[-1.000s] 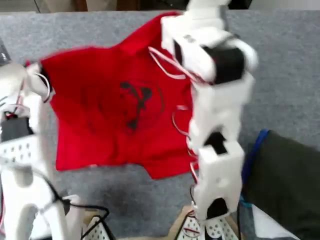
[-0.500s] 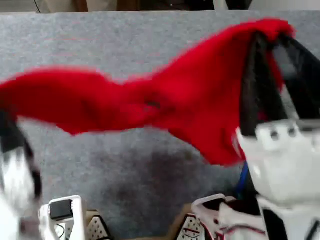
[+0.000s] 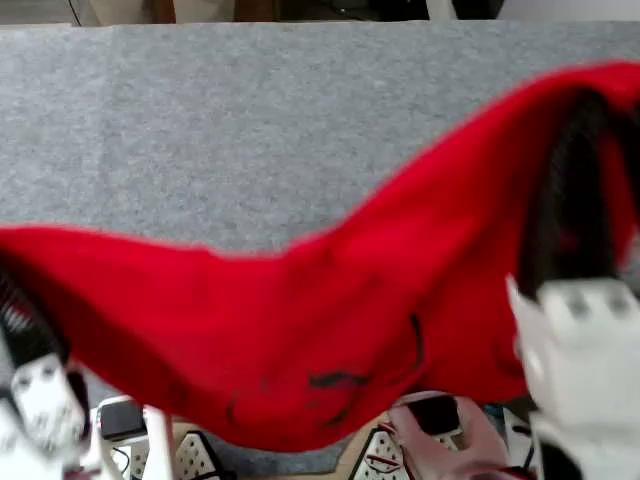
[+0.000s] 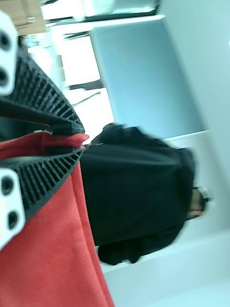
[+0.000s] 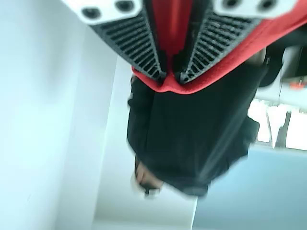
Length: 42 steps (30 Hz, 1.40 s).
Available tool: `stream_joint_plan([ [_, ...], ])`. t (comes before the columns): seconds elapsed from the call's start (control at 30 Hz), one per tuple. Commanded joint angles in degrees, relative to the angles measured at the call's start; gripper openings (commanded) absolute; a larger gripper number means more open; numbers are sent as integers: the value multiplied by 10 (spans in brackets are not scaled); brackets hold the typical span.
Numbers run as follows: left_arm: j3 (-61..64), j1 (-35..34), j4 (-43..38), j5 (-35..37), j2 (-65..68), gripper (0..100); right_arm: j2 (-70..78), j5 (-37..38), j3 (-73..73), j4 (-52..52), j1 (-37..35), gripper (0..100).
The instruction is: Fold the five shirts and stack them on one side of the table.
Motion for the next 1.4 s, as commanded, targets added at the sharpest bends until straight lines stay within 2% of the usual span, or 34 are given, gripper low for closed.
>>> stream_joint_plan([
  [0.0,119,2,-12,0,-4,19,22,1,112,-19,3,4],
  [0.07,179,8,-19,2,-3,19,45,-9,197,-47,6,4],
  [0.13,249,22,-61,18,0,19,69,-16,280,-108,9,4],
  [0.2,353,28,-139,25,10,19,97,-23,362,-202,15,4],
  [0.33,543,29,-364,24,58,19,173,-22,490,-384,16,4],
  [0.4,585,26,-444,23,93,19,218,-23,520,-437,17,4],
  [0.47,590,25,-478,23,131,19,265,-24,523,-462,25,4],
  [0.63,513,22,-485,49,261,19,356,-38,473,-473,44,4],
  [0.73,428,3,-485,107,371,19,393,-40,435,-469,48,4],
  [0.9,296,0,-483,139,553,19,440,-40,369,-425,46,4],
  [1.17,57,-13,-475,217,811,19,515,-40,287,-420,47,4],
  [1.37,-185,-45,-277,271,953,19,572,-58,187,-385,47,4],
])
